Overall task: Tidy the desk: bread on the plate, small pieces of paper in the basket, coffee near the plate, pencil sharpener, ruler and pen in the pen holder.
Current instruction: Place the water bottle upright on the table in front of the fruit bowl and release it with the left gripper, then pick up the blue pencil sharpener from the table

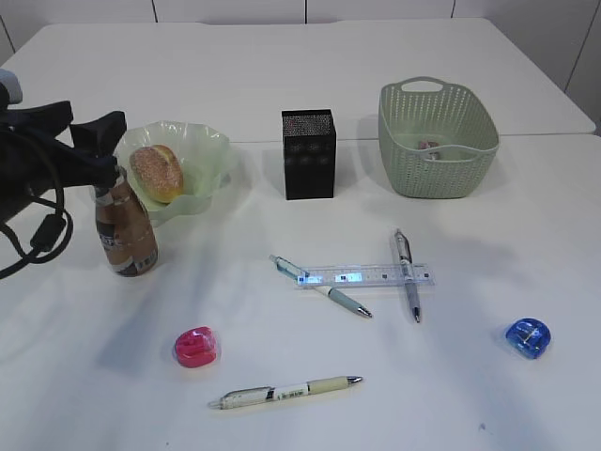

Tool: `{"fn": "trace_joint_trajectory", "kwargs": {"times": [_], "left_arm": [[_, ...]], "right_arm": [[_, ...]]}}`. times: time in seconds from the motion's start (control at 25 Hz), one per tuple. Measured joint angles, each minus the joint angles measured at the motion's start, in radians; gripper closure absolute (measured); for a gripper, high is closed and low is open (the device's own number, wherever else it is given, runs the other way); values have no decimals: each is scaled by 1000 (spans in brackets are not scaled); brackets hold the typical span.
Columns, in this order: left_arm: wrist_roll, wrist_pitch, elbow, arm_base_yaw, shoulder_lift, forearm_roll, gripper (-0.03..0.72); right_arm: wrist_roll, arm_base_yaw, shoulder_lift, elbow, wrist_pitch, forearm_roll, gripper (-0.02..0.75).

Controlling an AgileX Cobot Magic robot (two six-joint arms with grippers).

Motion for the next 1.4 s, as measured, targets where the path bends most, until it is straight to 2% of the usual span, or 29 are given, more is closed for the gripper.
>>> {"fn": "trace_joint_trajectory", "kwargs": {"times": [0.28,0.64,0.8,1.16,1.4], "left_arm": [[0,190,2,0,-169,0,221],[0,547,6,0,-461,-54,223],[0,710,3,0,-589,-60,223],[0,1112,-157,0,-775,-60,225],[0,1273,-221,0,-782,-60,225]], "right_arm": [[0,0,0,0,0,-6,279],[20,0,0,0,0,17,279],[89,0,0,22,0,29,279],[289,0,0,218,-4,58,279],[315,0,0,245,-5,58,279]]}}
